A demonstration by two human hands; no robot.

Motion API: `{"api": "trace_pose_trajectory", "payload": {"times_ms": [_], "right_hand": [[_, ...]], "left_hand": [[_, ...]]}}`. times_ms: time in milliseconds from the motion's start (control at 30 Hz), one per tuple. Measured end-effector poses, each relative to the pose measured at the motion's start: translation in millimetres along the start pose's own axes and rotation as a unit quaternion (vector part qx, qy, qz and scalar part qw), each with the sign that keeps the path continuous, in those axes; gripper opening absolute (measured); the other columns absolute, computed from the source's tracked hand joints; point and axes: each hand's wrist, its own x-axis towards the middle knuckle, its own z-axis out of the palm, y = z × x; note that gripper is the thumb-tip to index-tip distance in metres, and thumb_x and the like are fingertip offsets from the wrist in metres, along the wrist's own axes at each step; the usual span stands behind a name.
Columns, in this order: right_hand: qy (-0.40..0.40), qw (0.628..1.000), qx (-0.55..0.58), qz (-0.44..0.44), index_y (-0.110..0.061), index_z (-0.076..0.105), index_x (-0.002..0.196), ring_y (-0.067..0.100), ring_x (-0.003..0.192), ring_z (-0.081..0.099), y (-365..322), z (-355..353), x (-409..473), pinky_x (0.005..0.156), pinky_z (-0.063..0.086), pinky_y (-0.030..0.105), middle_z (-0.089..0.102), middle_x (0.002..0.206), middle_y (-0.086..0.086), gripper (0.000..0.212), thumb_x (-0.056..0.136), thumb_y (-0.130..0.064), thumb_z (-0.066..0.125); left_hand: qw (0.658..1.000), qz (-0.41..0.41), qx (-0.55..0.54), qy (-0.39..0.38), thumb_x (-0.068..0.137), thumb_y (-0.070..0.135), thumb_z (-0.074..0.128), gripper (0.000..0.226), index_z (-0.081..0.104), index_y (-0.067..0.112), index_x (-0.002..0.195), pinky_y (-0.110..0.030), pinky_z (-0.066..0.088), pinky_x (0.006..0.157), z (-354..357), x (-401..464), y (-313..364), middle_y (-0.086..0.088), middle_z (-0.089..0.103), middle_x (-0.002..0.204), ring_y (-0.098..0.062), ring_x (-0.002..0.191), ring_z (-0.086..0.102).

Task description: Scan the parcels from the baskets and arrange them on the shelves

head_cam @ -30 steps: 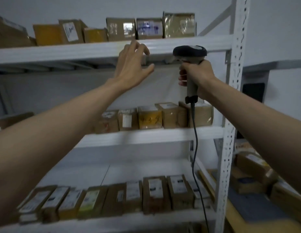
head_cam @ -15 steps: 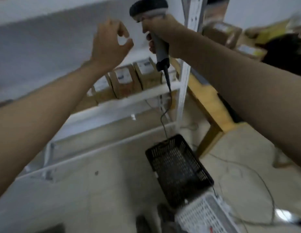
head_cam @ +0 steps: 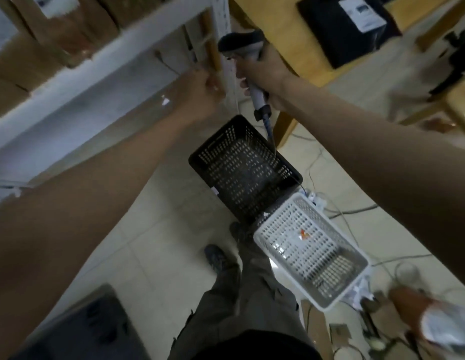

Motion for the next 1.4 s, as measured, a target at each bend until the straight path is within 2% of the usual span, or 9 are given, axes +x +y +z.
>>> {"api": "trace_pose_trajectory", "payload": {"times_ms": [67,133,300,400,567,700,1000,1200,1400], "right_hand": [[0.03,0.999,0.001,0.023,-0.009,0.044,0.138,0.016,0.076,0.066,27,-14,9,0.063,0.057,0.026,0.065,0.104,0.008,0.05,0.093,-0.018,0.066],[0.054,0.997,-0.013,0.045,-0.011,0.04,0.142,0.021,0.089,0.069,49,-29,18,0.069,0.06,0.03,0.065,0.115,0.011,0.059,0.09,-0.018,0.068],[0.088,0.993,-0.003,0.075,-0.019,0.04,0.122,0.012,0.075,0.066,83,-61,43,0.063,0.058,0.024,0.064,0.104,0.004,0.045,0.089,-0.017,0.072],[0.118,0.99,-0.031,0.07,-0.021,0.041,0.116,0.012,0.081,0.067,91,-77,62,0.064,0.058,0.023,0.062,0.102,0.0,0.038,0.092,-0.018,0.07],[0.157,0.983,-0.087,0.032,-0.014,0.05,0.131,0.02,0.103,0.067,90,-99,100,0.088,0.059,0.038,0.064,0.117,0.008,0.043,0.093,-0.018,0.069],[0.162,0.981,-0.11,0.002,-0.01,0.052,0.136,0.016,0.102,0.064,82,-116,127,0.089,0.057,0.031,0.06,0.106,0.0,0.044,0.095,-0.017,0.067],[0.165,0.97,-0.179,0.012,-0.011,0.063,0.127,0.022,0.109,0.064,77,-135,183,0.095,0.056,0.037,0.066,0.121,0.009,0.03,0.099,-0.018,0.061],[0.162,0.962,-0.219,0.031,-0.015,0.06,0.131,0.024,0.11,0.063,84,-131,191,0.097,0.055,0.041,0.063,0.121,0.008,0.03,0.103,-0.023,0.052],[0.141,0.959,-0.242,0.043,-0.014,0.044,0.143,0.023,0.125,0.054,86,-132,169,0.105,0.048,0.036,0.05,0.139,0.009,0.043,0.102,-0.017,0.056]], "left_hand": [[0.999,-0.018,-0.033,-0.026,0.094,0.015,0.062,0.012,0.065,0.006,0.102,-0.008,0.037,0.058,28,8,3,-0.003,0.061,0.092,-0.014,0.085,0.055],[0.995,-0.037,-0.078,-0.048,0.095,0.013,0.063,0.012,0.062,0.007,0.106,-0.005,0.038,0.062,54,19,7,0.001,0.06,0.095,-0.011,0.086,0.056],[0.983,-0.051,-0.135,-0.109,0.095,0.016,0.064,0.022,0.065,0.011,0.117,-0.03,0.05,0.095,107,56,18,-0.003,0.066,0.114,-0.018,0.109,0.062],[0.98,-0.046,-0.141,-0.136,0.096,0.022,0.065,0.024,0.064,0.017,0.119,-0.023,0.045,0.085,128,79,27,0.005,0.063,0.11,-0.011,0.104,0.059],[0.982,-0.029,-0.136,-0.131,0.096,0.022,0.063,0.028,0.063,0.018,0.124,-0.021,0.043,0.088,153,113,44,0.008,0.061,0.114,-0.006,0.104,0.054],[0.983,-0.027,-0.135,-0.125,0.096,0.02,0.063,0.017,0.062,0.023,0.113,-0.007,0.034,0.068,165,138,50,0.015,0.058,0.102,-0.002,0.096,0.054],[0.984,-0.026,-0.141,-0.107,0.097,0.022,0.062,0.021,0.062,0.021,0.117,0.008,0.031,0.054,179,176,54,0.024,0.05,0.092,0.012,0.081,0.047],[0.982,-0.043,-0.145,-0.116,0.097,0.02,0.064,0.025,0.062,0.013,0.12,-0.011,0.039,0.073,190,171,34,0.007,0.057,0.108,-0.007,0.101,0.052],[0.976,-0.052,-0.158,-0.137,0.096,0.02,0.065,0.018,0.06,0.02,0.113,-0.023,0.043,0.09,177,148,21,0.008,0.056,0.107,-0.009,0.107,0.054]]}}
